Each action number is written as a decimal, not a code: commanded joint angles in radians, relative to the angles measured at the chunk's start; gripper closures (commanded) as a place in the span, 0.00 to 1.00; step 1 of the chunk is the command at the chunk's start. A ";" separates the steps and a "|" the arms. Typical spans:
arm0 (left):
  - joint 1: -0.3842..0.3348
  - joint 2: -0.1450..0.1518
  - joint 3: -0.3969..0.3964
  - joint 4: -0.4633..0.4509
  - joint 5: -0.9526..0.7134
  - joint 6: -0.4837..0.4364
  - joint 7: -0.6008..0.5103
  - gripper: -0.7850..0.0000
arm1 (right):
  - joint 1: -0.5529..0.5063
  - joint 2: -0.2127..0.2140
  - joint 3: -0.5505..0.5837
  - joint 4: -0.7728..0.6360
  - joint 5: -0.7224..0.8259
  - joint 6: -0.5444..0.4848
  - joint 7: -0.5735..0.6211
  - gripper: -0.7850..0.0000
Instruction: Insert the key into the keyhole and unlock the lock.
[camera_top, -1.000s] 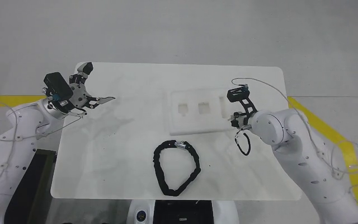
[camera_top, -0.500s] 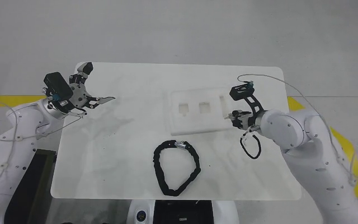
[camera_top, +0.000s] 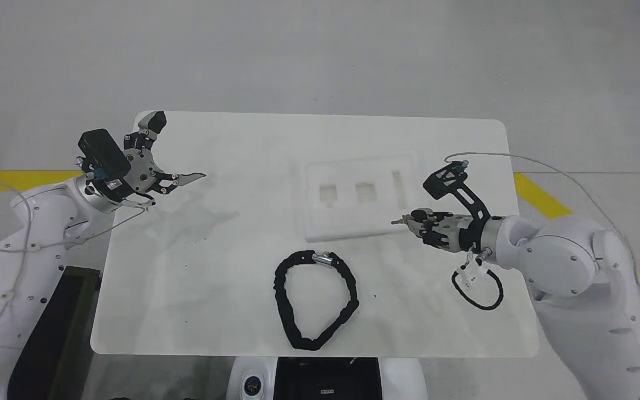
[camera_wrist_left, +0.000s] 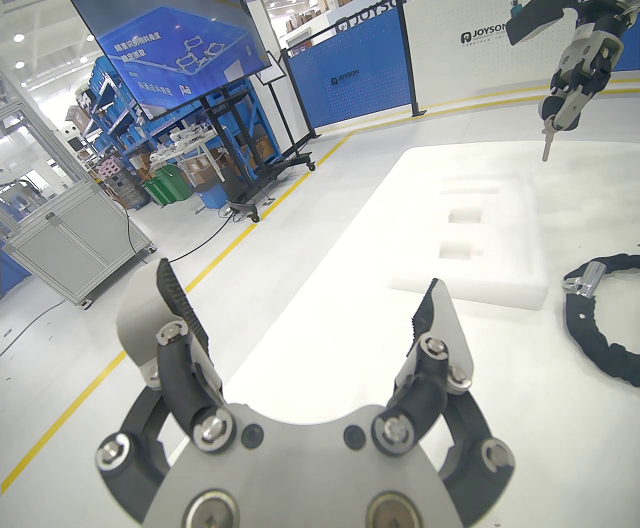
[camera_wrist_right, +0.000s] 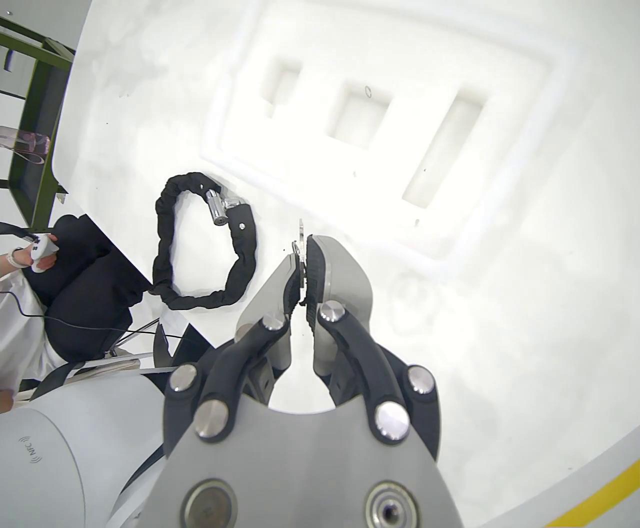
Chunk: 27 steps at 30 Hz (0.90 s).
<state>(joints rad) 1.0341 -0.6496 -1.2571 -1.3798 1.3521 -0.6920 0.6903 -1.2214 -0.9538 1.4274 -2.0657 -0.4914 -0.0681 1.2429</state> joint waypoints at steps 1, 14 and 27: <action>0.000 0.000 0.000 0.000 0.000 0.000 0.000 0.00 | -0.014 0.002 0.022 0.000 0.018 -0.020 -0.013 1.00; 0.000 0.000 0.000 0.000 0.000 0.000 0.000 0.00 | -0.014 0.002 0.022 0.000 0.018 -0.020 -0.013 1.00; -0.005 -0.023 0.123 -0.247 0.186 -0.122 -0.076 0.00 | -0.014 0.002 0.022 0.000 0.018 -0.020 -0.013 1.00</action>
<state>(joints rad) 1.0365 -0.6682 -1.1605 -1.6119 1.5148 -0.7953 0.6111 -1.2351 -0.9513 1.4492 -2.0661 -0.4730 -0.0884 1.2294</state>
